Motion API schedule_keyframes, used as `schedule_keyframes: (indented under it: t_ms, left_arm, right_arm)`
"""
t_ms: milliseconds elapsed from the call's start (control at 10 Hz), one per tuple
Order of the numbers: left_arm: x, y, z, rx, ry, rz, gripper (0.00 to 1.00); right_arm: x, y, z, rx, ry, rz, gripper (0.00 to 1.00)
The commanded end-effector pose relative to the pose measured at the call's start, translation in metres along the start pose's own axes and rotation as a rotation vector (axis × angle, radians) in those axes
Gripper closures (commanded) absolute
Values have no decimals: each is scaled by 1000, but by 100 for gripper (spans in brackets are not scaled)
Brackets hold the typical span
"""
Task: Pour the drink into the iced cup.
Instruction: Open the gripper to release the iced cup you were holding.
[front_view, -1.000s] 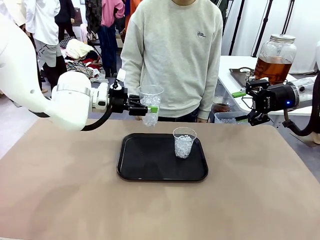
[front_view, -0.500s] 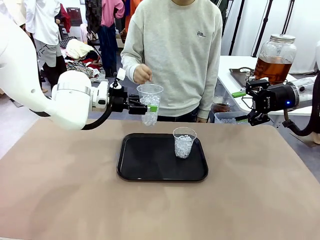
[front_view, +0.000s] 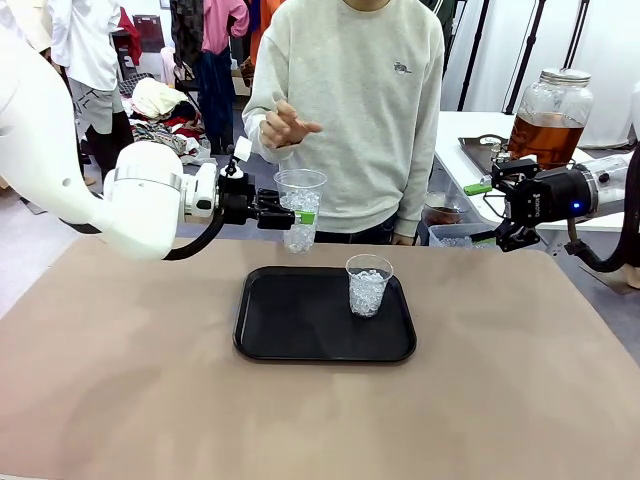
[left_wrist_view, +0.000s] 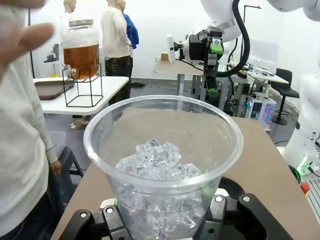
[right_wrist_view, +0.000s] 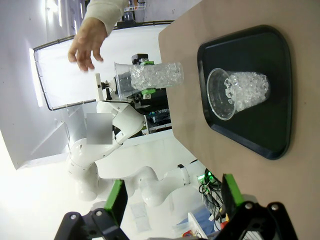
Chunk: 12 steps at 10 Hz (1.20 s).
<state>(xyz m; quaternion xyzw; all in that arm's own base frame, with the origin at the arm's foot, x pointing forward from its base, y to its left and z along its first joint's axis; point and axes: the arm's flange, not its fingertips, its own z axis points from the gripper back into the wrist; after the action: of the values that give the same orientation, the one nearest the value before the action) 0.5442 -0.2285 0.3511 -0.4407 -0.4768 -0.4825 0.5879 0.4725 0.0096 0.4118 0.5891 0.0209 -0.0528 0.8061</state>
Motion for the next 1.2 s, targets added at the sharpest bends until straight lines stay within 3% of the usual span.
schedule_keyframes:
  t_ms: [0, 1100]
  left_arm:
    - [3, -2, 0, -1, -3, -13, 39]
    - [3, -2, 0, -1, -3, -13, 39]
  right_arm:
    - [0, 1, 0, 2, -1, 0, 0]
    - [0, 1, 0, 2, -1, 0, 0]
